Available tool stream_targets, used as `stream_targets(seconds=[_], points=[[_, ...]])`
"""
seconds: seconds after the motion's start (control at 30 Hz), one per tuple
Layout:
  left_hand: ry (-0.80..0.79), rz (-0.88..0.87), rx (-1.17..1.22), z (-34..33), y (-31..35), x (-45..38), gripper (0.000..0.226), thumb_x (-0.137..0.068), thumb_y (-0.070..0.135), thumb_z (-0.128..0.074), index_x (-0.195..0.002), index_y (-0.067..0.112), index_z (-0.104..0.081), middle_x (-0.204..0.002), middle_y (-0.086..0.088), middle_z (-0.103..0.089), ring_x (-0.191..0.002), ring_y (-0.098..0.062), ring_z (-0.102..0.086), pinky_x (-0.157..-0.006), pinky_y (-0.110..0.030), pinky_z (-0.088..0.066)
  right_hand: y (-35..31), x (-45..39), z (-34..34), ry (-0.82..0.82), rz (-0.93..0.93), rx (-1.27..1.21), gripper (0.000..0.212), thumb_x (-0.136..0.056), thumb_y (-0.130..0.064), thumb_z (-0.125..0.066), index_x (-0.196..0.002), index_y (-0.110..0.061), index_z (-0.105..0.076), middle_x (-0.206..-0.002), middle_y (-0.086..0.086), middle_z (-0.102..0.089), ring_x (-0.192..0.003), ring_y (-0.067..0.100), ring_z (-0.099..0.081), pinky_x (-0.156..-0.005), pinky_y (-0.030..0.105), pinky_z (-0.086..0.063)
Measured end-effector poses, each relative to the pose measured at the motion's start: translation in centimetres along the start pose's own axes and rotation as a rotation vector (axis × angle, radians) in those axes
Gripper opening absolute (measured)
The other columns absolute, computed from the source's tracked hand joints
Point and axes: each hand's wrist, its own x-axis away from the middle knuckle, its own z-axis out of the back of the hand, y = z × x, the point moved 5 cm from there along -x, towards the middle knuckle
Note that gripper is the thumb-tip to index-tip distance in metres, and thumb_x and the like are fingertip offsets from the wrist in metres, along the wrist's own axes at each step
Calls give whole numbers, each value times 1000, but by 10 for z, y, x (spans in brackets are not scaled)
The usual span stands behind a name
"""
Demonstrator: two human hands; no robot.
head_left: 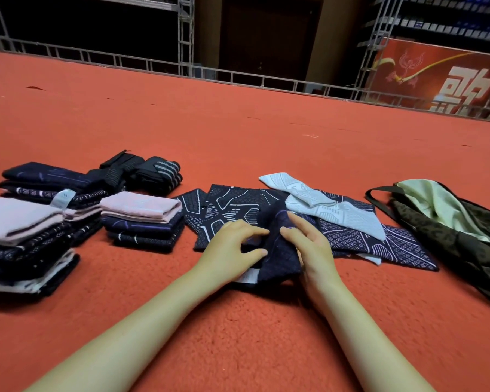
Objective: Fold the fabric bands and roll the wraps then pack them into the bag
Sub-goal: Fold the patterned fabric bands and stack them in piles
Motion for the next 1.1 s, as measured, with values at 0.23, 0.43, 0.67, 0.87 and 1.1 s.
stream_targets(seconds=[0.23, 0.43, 0.67, 0.87, 1.1], points=[[38, 569, 938, -2, -4, -1, 30, -102, 23, -31, -108, 13, -58, -75, -10, -63, -57, -15, -64, -52, -20, -51, 2, 8, -16, -167, 38, 370, 38, -77, -6, -58, -112, -16, -68, -74, -4, -61, -67, 3, -53, -63, 12, -42], [61, 435, 282, 18, -19, -2, 40, -92, 20, -54, -131, 22, -45, -73, 5, -51, -67, -9, -52, -64, -21, -41, 10, 15, -25, -200, 208, 686, 47, -81, -3, -68, -114, -36, -60, -106, -2, -50, -94, 4, -53, -80, 13, -44], [-121, 371, -196, 36, -41, 0, 64, -84, 23, -58, -142, 25, -34, -97, 2, -52, -92, -20, -55, -81, -28, -42, 17, 16, -33, -137, 9, 466, 42, -90, -14, -61, -126, -26, -44, -89, -13, -59, -57, -10, -57, -53, 13, -46], [-115, 359, -59, 33, -38, -4, 58, -83, 15, -58, -138, 22, -41, -82, 12, -53, -65, -2, -50, -62, -23, -38, 23, 14, -34, -91, -87, 453, 18, -81, -8, -70, -92, -17, -60, -79, 4, -65, -59, 11, -58, -47, 20, -44], [35, 224, 91, 38, -32, -8, 57, -83, 12, -61, -135, 26, -43, -129, -2, -47, -112, -3, -45, -95, -21, -38, 18, 21, -34, 12, 115, 482, 24, -83, -5, -64, -99, -22, -57, -93, -2, -65, -74, 9, -59, -70, 30, -53]])
